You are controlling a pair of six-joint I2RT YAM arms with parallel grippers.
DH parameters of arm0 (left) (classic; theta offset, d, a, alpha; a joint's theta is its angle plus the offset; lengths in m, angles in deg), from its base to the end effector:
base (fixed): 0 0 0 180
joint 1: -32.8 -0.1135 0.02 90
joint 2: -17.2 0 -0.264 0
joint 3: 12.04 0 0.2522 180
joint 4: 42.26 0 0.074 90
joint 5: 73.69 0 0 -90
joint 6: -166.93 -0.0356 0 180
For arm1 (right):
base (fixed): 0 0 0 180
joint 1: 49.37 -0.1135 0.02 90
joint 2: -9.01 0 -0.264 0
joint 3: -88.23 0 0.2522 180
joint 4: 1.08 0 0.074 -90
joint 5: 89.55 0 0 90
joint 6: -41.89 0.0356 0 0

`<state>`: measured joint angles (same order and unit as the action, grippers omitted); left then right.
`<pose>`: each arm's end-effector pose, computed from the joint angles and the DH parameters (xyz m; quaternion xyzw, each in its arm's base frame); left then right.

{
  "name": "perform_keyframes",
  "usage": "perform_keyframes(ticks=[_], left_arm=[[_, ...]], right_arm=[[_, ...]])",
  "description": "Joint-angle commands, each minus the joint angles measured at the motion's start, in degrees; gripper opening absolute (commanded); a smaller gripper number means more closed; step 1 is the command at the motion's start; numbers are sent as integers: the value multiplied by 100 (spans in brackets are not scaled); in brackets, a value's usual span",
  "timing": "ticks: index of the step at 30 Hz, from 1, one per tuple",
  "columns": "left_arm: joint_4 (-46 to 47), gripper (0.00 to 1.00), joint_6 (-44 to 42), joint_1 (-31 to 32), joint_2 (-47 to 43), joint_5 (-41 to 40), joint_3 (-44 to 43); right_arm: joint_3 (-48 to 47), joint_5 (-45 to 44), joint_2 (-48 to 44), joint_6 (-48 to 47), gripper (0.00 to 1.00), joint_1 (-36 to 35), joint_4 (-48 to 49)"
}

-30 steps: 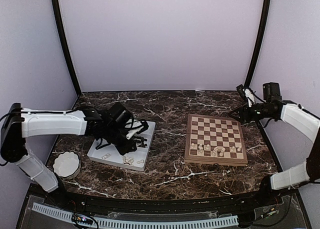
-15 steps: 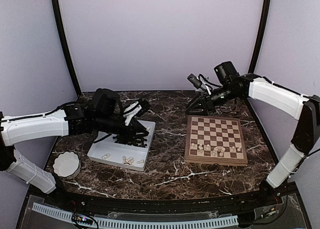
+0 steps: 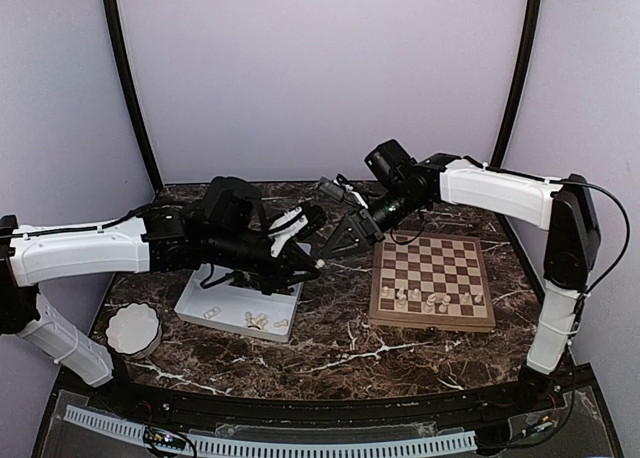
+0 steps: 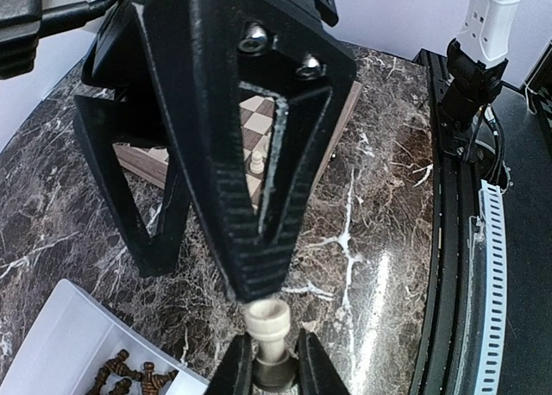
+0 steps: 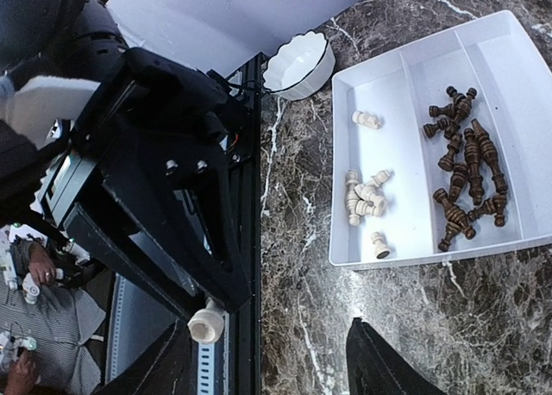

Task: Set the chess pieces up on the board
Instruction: Pass from the left arm to the right

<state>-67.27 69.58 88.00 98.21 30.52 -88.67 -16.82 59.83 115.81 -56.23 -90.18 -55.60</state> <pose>0.1782 -0.2717 0.3017 0.4981 0.6998 -0.3007 0.4144 0.2824 0.2843 0.2819 -0.4751 0.6972 0.5258 0.1084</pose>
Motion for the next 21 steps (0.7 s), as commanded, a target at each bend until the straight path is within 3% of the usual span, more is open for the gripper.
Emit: perform_keyframes(ticks=[1, 12, 21], left_arm=[[59, 10, -66, 57, -23, -16, -196], [114, 11, -60, 70, 63, -260, -215], [172, 11, -48, 76, 48, -250, -233]], right_arm=[[-159, 266, 42, 199, 60, -141, 75], [-65, 295, 32, 33, 49, -294, -43], [-91, 376, 130, 102, 28, -319, 17]])
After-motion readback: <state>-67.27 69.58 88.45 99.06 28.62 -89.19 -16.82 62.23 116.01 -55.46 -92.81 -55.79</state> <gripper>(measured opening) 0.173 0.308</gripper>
